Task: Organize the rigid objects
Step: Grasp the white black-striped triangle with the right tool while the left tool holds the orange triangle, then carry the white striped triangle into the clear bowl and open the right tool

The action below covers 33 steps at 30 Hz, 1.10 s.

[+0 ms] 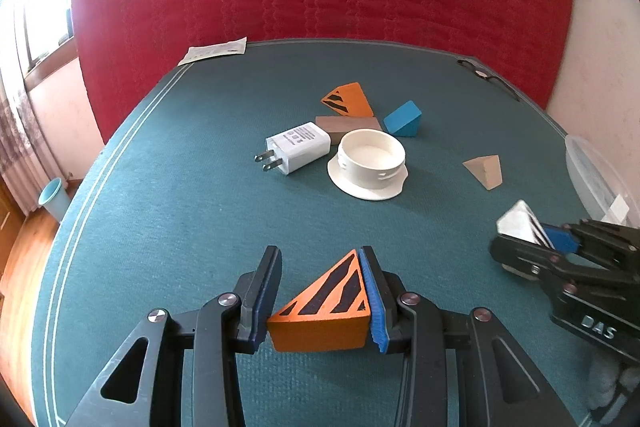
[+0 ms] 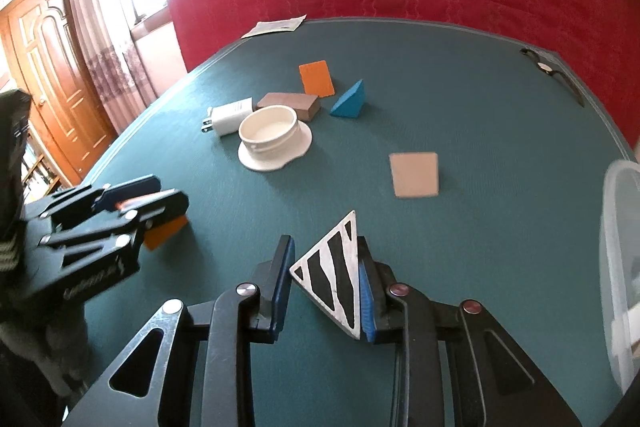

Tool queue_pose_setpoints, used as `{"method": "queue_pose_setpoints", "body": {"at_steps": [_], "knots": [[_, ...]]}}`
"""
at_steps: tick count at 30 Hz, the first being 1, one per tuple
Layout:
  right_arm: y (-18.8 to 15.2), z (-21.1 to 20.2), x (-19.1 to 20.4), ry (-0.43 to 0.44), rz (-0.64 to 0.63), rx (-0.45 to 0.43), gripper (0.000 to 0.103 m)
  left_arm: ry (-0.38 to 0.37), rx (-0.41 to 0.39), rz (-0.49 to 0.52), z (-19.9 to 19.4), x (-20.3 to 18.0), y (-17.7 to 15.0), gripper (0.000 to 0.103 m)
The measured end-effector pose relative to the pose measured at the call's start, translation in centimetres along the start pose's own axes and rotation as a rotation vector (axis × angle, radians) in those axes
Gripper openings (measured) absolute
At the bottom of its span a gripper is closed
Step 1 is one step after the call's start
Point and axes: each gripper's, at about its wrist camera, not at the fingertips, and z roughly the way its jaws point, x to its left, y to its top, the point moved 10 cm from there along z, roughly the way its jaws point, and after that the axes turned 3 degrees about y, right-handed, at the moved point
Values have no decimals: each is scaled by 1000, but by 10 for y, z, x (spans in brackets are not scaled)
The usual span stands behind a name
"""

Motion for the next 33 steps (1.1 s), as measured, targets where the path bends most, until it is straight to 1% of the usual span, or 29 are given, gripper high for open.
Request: {"method": "queue_pose_setpoints", "body": {"at_steps": [8,18,24,33], "knots": [[-9,-33,-12,18,38,-37,30,-10,-6,11,-4,-11,0,41],[-12,-69,-51,-22,117,-96,30,-22,-1,37,-5,-29,-3,41],[-13,-91,-80,-70,163,-132,30,-31,0,52,-7,-39,-5,41],[-22,-139,-153,-224,274,-212,30,-49,2,75,-9,-56,-6,41]]}}
